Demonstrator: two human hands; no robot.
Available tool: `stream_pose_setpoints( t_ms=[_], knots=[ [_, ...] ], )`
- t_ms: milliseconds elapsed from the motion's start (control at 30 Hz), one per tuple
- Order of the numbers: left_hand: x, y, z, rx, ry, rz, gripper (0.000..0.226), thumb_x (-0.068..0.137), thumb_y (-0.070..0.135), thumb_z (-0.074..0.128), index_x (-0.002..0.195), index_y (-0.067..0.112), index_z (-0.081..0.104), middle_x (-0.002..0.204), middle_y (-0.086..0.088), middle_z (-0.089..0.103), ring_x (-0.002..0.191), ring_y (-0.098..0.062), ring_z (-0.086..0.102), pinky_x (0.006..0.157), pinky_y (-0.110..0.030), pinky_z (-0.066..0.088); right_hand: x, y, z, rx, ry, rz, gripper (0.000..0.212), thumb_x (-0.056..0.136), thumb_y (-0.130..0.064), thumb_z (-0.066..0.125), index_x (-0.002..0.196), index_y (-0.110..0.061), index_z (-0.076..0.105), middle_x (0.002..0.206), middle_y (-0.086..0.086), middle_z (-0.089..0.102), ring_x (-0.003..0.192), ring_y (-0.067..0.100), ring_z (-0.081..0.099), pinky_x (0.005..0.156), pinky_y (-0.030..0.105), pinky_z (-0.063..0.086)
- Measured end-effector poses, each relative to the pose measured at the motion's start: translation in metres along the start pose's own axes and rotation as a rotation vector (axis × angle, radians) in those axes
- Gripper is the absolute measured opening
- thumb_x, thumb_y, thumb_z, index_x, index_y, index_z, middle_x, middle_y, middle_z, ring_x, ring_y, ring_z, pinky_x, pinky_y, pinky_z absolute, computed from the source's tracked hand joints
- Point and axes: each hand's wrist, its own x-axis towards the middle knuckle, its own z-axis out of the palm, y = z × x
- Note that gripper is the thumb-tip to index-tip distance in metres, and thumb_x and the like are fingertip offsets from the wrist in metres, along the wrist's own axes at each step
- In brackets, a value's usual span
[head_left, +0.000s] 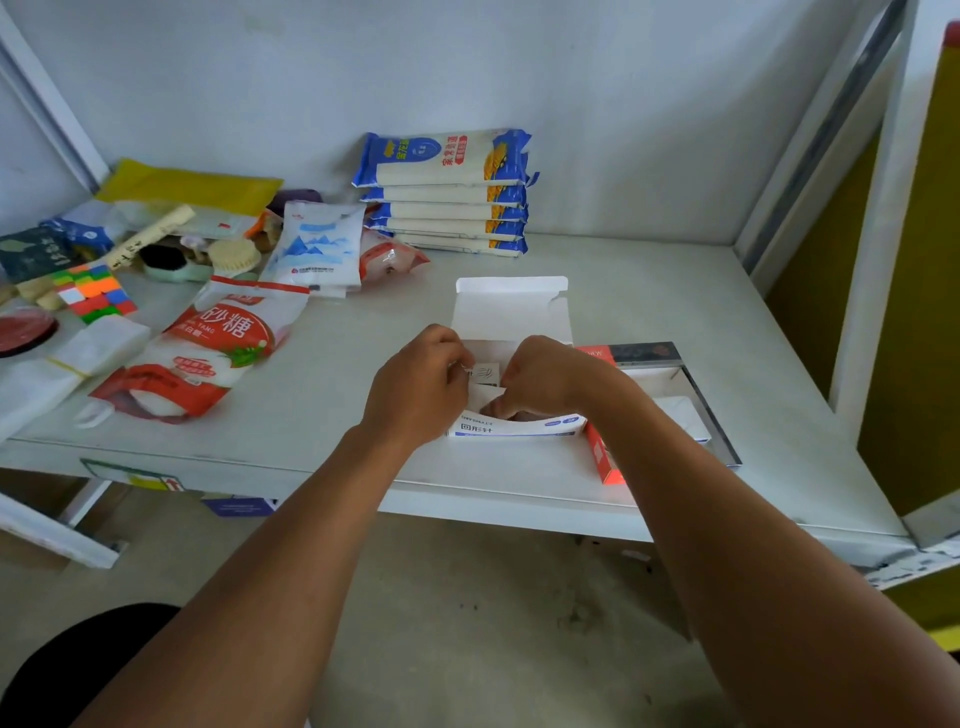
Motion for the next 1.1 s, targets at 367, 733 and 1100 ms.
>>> stream_pose_setpoints(
  t_ms=[367,733,1100],
  knots=[
    [0.010,0.004,-0.004,-0.083,-0.063,-0.030,0.037,0.088,0.045,0.041,0.101,0.029,0.073,0.105,0.012,0.068,0.117,-0.011,0.043,0.097,-0.037,0.029,-0.018,0.021,-0.025,0.069,0.311,-0.187,0.030,0.064,-0.011,0.085,0.089,-0.017,0.070,0.088,0.001,0.068,0.077,0.019,0.064,0.065,0.025,0.053],
    [0.017,0.034,-0.009,-0.327,-0.204,-0.148,0.060,0.062,0.052,0.076,0.118,0.033,0.065,0.103,0.017,0.070,0.106,-0.009,0.060,0.102,-0.046,0.041,-0.032,0.044,-0.017,0.253,0.465,-0.362,0.038,0.066,0.004,0.080,0.094,-0.013,0.062,0.098,0.003,0.067,0.091,0.020,0.067,0.078,0.034,0.058],
    [0.019,0.041,-0.005,-0.269,-0.118,0.009,0.059,0.069,0.018,0.085,0.123,0.022,0.061,0.114,0.003,0.069,0.088,-0.008,0.062,0.074,-0.005,0.044,-0.032,0.047,-0.026,0.022,0.461,-0.279,0.055,0.070,-0.017,0.084,0.120,-0.016,0.063,0.115,0.003,0.068,0.090,0.016,0.062,0.077,0.023,0.058]
  ],
)
